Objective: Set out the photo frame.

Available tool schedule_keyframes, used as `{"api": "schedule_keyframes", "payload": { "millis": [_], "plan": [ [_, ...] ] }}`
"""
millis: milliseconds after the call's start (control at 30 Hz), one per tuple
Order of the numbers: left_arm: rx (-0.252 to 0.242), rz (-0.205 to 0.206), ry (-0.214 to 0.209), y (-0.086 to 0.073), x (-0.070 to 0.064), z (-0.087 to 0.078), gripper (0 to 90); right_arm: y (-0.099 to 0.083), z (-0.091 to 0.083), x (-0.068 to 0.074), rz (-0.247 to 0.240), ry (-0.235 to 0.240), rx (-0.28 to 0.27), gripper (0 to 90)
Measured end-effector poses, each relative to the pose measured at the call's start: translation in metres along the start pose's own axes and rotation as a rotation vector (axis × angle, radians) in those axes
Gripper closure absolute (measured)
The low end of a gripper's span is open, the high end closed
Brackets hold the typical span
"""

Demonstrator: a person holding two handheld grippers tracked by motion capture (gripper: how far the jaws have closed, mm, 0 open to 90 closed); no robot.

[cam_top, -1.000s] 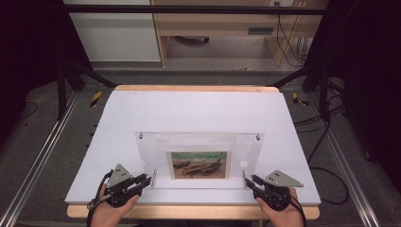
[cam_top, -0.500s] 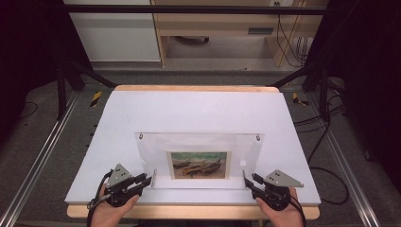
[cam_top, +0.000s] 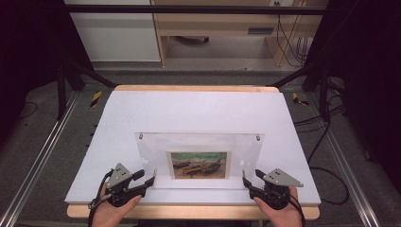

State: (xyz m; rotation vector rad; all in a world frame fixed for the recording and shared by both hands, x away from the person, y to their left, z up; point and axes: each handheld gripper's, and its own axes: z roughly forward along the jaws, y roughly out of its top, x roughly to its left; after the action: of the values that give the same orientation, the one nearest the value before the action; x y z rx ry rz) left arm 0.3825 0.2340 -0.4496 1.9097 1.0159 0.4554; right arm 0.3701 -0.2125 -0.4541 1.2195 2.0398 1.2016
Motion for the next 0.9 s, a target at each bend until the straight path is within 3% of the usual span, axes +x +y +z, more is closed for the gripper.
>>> {"api": "schedule_keyframes", "payload": {
  "millis": [567,900],
  "plan": [
    [-0.058,0.022,-0.013,0.0046,-0.0039,0.0032,13.0,0.0054,0.0015,0.0010,0.008,-0.018,-0.047,13.8],
    [-0.109,0.025,-0.024,0.0067,-0.0021,0.0018,4.5,0.0086,0.0025,0.0010,-0.007,-0.023,-0.079,7.2]
  ]
}}
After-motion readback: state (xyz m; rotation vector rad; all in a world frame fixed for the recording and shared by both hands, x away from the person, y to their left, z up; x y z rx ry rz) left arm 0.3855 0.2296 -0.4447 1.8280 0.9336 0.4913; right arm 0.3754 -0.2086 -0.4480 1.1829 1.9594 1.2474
